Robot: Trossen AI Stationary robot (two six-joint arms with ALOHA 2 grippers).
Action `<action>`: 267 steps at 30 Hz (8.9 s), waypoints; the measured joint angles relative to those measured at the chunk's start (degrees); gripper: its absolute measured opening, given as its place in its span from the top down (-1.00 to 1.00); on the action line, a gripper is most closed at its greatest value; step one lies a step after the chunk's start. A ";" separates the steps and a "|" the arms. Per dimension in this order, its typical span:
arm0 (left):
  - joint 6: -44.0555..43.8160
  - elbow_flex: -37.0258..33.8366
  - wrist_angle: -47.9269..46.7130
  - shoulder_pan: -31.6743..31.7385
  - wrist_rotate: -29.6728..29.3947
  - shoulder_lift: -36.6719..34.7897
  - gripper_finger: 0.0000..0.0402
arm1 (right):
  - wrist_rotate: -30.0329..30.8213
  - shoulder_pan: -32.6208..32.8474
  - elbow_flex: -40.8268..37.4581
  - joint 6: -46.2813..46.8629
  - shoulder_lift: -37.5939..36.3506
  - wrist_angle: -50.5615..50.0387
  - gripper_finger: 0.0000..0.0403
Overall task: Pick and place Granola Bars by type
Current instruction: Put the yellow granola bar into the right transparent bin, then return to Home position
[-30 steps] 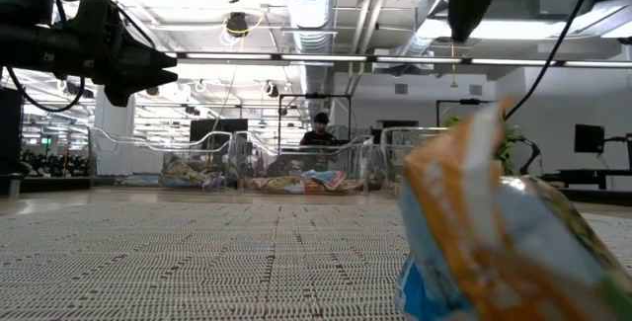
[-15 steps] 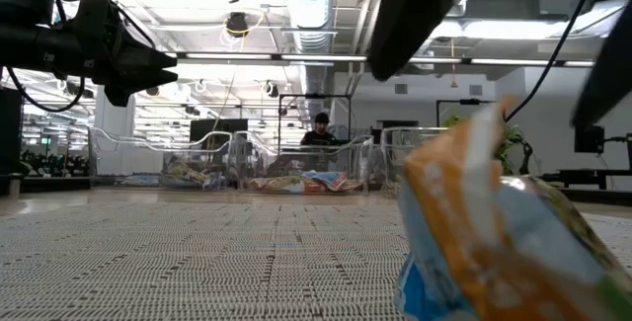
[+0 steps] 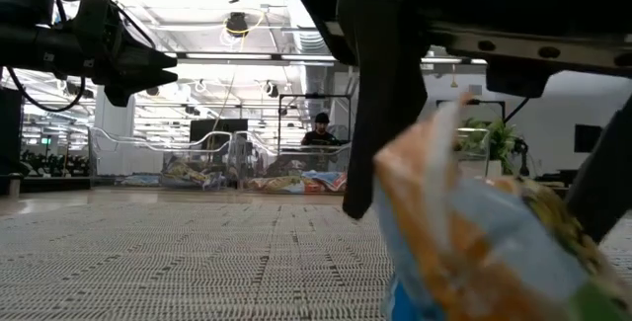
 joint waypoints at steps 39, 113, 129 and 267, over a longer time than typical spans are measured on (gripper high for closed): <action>0.00 0.01 -0.03 -0.01 0.02 -0.03 0.11 | -1.46 -9.32 2.09 33.80 -3.17 -0.94 0.71; -0.01 0.01 -0.03 -0.01 0.00 -0.01 0.11 | 5.68 -62.07 -22.84 52.61 -40.44 -17.89 0.71; 0.00 0.00 -0.03 0.01 0.01 -0.01 0.11 | 5.49 -62.03 -22.84 51.97 -40.44 -15.28 0.71; 0.00 0.00 -0.03 0.00 0.02 -0.02 0.11 | -6.40 -37.70 -82.73 30.53 -111.98 22.69 0.71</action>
